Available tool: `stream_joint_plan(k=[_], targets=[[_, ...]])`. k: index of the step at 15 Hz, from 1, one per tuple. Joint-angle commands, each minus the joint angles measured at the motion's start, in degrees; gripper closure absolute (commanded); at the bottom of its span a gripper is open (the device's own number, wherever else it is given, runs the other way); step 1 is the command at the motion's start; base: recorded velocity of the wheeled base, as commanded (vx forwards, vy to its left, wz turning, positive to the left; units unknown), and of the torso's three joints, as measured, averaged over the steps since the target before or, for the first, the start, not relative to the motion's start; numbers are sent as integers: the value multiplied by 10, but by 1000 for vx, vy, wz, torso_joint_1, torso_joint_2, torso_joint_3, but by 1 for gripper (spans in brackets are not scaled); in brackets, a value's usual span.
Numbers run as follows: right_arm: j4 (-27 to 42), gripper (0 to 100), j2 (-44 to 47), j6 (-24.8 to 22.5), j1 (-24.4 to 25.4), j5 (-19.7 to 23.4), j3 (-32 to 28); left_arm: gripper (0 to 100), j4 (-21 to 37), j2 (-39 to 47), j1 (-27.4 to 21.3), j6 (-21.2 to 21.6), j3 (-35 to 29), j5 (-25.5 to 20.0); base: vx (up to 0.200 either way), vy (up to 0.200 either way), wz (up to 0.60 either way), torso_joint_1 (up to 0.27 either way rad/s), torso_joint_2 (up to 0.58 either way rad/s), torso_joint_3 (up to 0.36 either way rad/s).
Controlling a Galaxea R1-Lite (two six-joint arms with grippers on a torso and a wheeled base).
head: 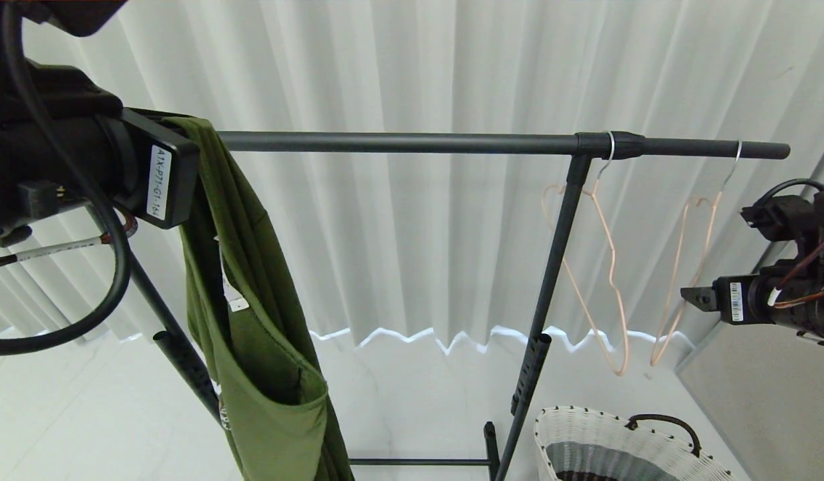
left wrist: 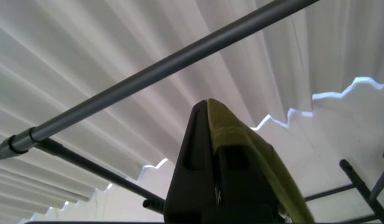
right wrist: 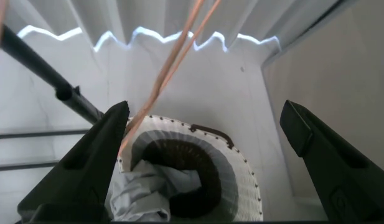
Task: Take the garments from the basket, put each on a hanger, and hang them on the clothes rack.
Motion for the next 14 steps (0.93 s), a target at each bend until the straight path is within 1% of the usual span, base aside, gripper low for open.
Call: stream_joint_plan(k=[1, 7, 9, 12, 14], targets=[[1, 0, 4, 0, -8, -1, 0, 100, 0, 1, -1, 0, 0, 0, 0, 0, 0, 0, 0, 0], [1, 0, 4, 4, -13, 0, 0, 100, 0, 1, -4, 0, -2, 0, 0, 0, 0, 0, 0, 0], [2, 0, 8, 25, -13, 0, 0, 100, 0, 1, -4, 0, -3, 0, 0, 0, 0, 0, 0, 0], [1, 0, 29, 78, -16, 1, -3, 100, 0, 1, -9, 0, -4, 0, 0, 0, 0, 0, 0, 0], [1, 0, 40, 91, -26, 7, -5, 100, 0, 1, -15, 0, -4, 0, 0, 0, 0, 0, 0, 0]])
